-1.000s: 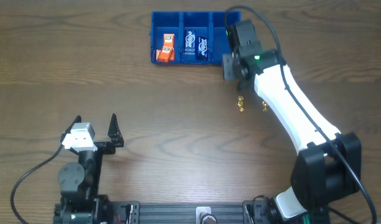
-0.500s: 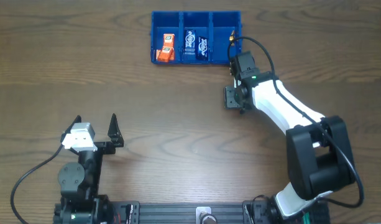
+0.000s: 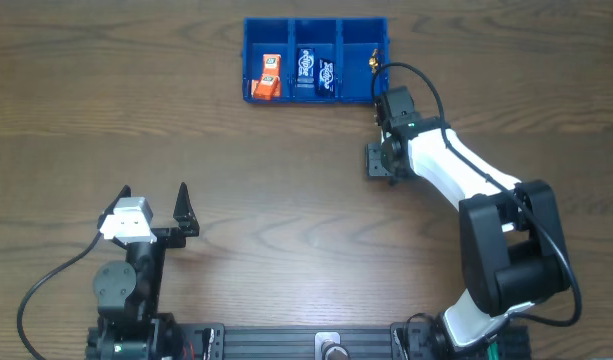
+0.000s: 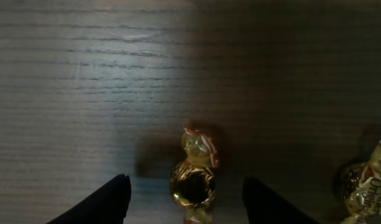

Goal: Sort Candies Into Trays

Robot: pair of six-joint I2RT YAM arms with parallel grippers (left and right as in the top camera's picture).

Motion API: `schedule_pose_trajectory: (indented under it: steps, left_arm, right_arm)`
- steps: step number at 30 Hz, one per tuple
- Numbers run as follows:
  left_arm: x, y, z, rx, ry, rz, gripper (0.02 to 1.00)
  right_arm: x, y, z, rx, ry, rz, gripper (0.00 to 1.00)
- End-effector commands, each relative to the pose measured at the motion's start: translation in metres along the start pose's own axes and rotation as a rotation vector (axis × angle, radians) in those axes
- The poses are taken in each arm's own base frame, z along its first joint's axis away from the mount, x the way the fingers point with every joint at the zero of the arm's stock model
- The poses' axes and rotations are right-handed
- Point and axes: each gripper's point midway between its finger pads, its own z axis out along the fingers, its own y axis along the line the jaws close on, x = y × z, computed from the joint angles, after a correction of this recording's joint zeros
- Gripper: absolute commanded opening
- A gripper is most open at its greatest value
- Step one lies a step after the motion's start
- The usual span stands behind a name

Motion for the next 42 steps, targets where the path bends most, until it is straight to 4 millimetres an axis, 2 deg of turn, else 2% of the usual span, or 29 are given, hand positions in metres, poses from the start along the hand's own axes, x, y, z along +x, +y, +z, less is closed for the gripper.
schedule_pose_trajectory:
  steps: [1, 8, 13, 19, 24, 27, 29, 30, 35, 37, 39, 42]
  left_arm:
    - [0.017, 0.001, 0.001, 0.001, 0.053, 0.003, 0.998]
    - [0.017, 0.001, 0.001, 0.001, 0.053, 0.003, 0.998]
    - [0.016, 0.001, 0.001, 0.001, 0.052, 0.003, 0.998]
    - [0.017, 0.001, 0.001, 0.001, 0.053, 0.003, 0.998]
    - [0.016, 0.001, 0.001, 0.001, 0.052, 0.003, 0.998]
    - [0.017, 0.001, 0.001, 0.001, 0.053, 0.003, 0.998]
    - [0.017, 0.001, 0.001, 0.001, 0.053, 0.003, 0.998]
    - [0.017, 0.001, 0.001, 0.001, 0.053, 0.003, 0.998]
    - [0.017, 0.001, 0.001, 0.001, 0.053, 0.003, 0.998]
    - [0.017, 0.001, 0.001, 0.001, 0.053, 0.003, 0.998]
    - [0.017, 0.001, 0.001, 0.001, 0.053, 0.003, 0.998]
    - [0.017, 0.001, 0.001, 0.001, 0.053, 0.003, 0.996]
  right_arm:
    - [0.004, -0.003, 0.01, 0.01, 0.023, 0.014, 0.581]
    - [0.006, -0.005, 0.015, 0.02, 0.034, 0.013, 0.507]
    - [0.005, -0.005, 0.015, 0.019, 0.03, 0.013, 0.327]
    - [0.005, -0.005, 0.015, 0.02, 0.03, 0.013, 0.213]
    - [0.005, -0.004, 0.015, 0.019, 0.029, 0.016, 0.18]
    - [-0.001, -0.001, 0.006, 0.011, 0.007, 0.012, 0.165]
    - [-0.013, 0.002, -0.009, 0.003, -0.028, 0.011, 0.161]
    - [-0.027, 0.005, -0.023, -0.007, -0.07, 0.011, 0.159]
    - [-0.111, 0.019, -0.105, -0.054, -0.355, 0.021, 0.156]
    - [-0.144, 0.019, -0.131, -0.047, -0.478, 0.036, 0.154]
    - [-0.171, 0.021, -0.148, -0.049, -0.599, 0.053, 0.15]
    - [-0.203, 0.024, -0.159, -0.065, -0.738, 0.072, 0.145]
